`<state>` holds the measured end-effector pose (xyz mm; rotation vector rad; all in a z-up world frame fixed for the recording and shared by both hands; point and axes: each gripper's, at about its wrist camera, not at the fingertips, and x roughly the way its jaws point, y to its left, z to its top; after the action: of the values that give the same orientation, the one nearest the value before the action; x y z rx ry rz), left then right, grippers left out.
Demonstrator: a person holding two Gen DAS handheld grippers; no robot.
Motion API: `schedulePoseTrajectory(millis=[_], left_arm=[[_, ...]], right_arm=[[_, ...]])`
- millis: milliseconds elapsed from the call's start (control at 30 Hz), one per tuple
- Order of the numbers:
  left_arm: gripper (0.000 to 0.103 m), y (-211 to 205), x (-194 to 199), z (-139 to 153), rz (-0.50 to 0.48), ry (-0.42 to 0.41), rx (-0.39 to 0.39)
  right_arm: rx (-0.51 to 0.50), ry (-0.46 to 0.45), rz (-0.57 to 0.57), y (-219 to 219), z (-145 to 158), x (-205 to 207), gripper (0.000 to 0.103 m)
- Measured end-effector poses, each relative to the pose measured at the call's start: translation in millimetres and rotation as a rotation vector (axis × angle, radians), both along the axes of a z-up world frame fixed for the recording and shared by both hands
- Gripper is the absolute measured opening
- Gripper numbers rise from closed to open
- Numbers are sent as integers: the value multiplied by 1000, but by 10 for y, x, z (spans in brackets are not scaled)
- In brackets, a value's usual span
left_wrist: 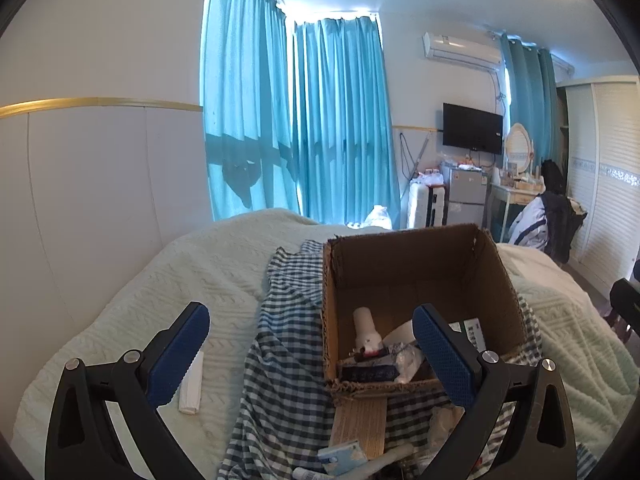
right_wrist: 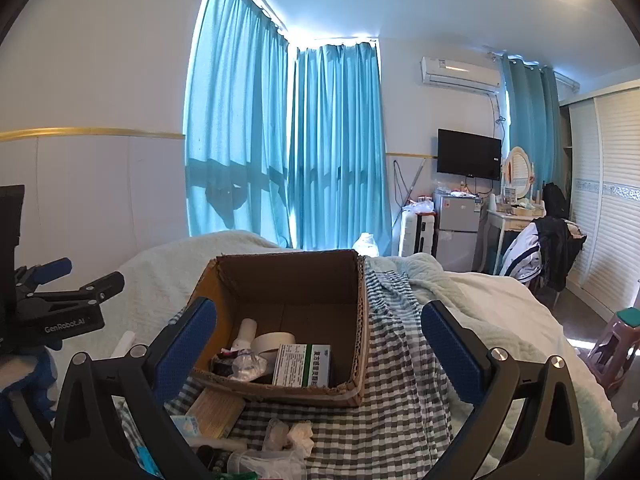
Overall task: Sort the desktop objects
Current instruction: 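Move both grippers back toward the remaining items beside the box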
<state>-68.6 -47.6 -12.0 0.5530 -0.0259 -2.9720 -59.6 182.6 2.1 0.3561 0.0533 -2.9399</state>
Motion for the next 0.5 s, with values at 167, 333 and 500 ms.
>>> schedulePoseTrajectory(millis=[167,333,500], left_arm=[[103,36,54,-114,-17,-32,15],[103,65,45,-227,-41,-66,21],[103,83,19,-311,-57,-95,29]], right_arm=[[-8,-25,12,1,-58,63,103],[1,-48,10,-5,-150,108,103],[-1,-82,8,-15,-268,95,103]])
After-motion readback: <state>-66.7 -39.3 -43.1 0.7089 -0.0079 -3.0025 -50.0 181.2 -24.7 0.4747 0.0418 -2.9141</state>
